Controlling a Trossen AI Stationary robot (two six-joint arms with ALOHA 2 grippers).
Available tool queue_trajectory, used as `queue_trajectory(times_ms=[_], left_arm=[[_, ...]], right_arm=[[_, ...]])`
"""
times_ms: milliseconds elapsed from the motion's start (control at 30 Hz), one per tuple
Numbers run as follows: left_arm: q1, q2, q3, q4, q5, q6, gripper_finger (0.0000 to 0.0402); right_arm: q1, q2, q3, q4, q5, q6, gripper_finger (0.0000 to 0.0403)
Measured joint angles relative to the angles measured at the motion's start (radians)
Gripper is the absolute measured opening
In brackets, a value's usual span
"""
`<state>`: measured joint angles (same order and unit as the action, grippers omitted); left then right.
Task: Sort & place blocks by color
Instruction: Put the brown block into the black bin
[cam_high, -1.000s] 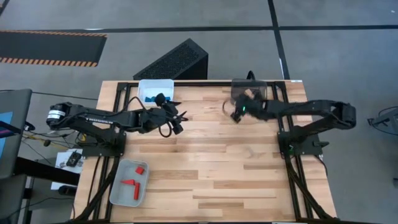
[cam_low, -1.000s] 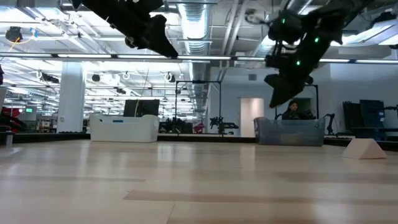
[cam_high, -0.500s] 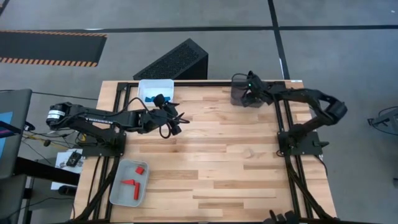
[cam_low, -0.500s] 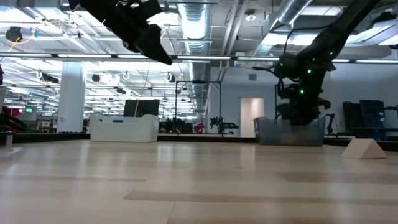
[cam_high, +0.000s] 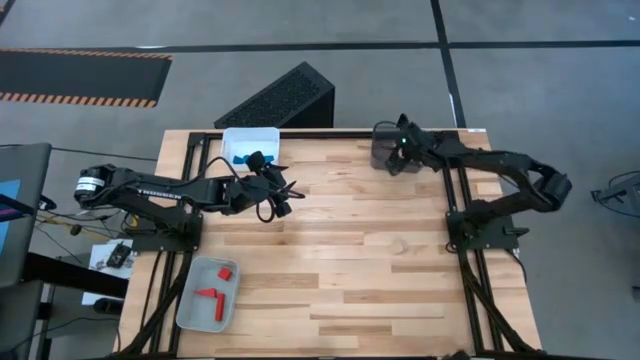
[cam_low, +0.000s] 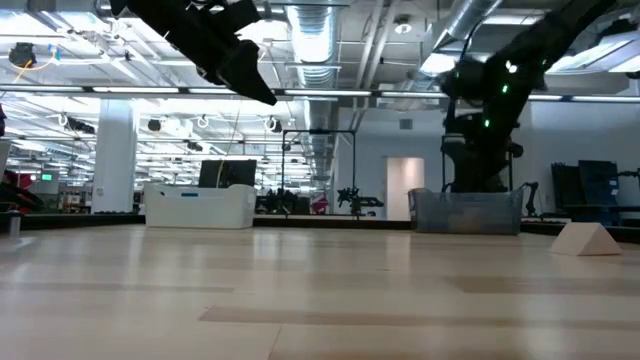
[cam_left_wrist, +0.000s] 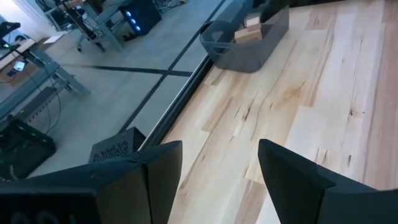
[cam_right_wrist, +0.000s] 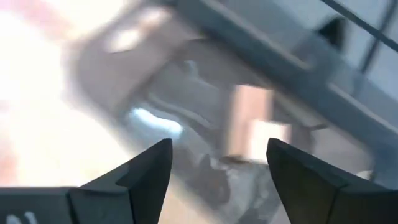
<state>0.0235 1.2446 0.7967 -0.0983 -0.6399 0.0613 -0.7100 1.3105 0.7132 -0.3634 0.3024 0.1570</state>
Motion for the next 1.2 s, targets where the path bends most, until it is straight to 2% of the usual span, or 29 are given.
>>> queue_trajectory(times_ms=[100, 300, 400, 567, 700, 833, 933, 1000, 1200], left_arm=[[0.0, 0.0, 0.0, -0.001, -0.001, 0.006, 0.0203], [0.0, 0.0, 0.0, -0.004, -0.012, 0.013, 0.0203], [0.0, 0.0, 0.0, -0.025, -0.009, 0.01, 0.0203], [0.0, 0.0, 0.0, -0.049, 0.003, -0.006, 0.0203], [-0.003, 0.0, 0.0, -0.029, 0.029, -0.015, 0.0203], [-0.003, 0.0, 0.0, 0.05, 0.134, -0.019, 0.0203], [-0.004, 0.022, 0.002, 0.145, 0.262, -0.007, 0.0203], [-0.007, 0.052, 0.002, 0.201, 0.312, 0.011, 0.0203], [-0.015, 0.163, 0.001, 0.302, 0.319, 0.076, 0.0203]], right_arm=[[0.127, -0.08, 0.0, -0.071, -0.015, 0.033, 0.0286], [0.46, -0.164, 0.0, -0.228, -0.021, 0.262, 0.0286], [0.621, -0.165, 0.0, -0.322, -0.054, 0.357, 0.0286], [0.875, -0.14, 0.0, -0.375, -0.213, 0.407, 0.0286], [1.024, -0.099, 0.0, -0.37, -0.215, 0.414, 0.0286], [1.085, -0.032, 0.0, -0.367, -0.198, 0.395, 0.0286], [1.091, 0.022, 0.0, -0.365, -0.195, 0.366, 0.0286], [1.085, 0.054, 0.0, -0.363, -0.194, 0.342, 0.0286], [1.053, 0.143, 0.0, -0.358, -0.188, 0.278, 0.0286]])
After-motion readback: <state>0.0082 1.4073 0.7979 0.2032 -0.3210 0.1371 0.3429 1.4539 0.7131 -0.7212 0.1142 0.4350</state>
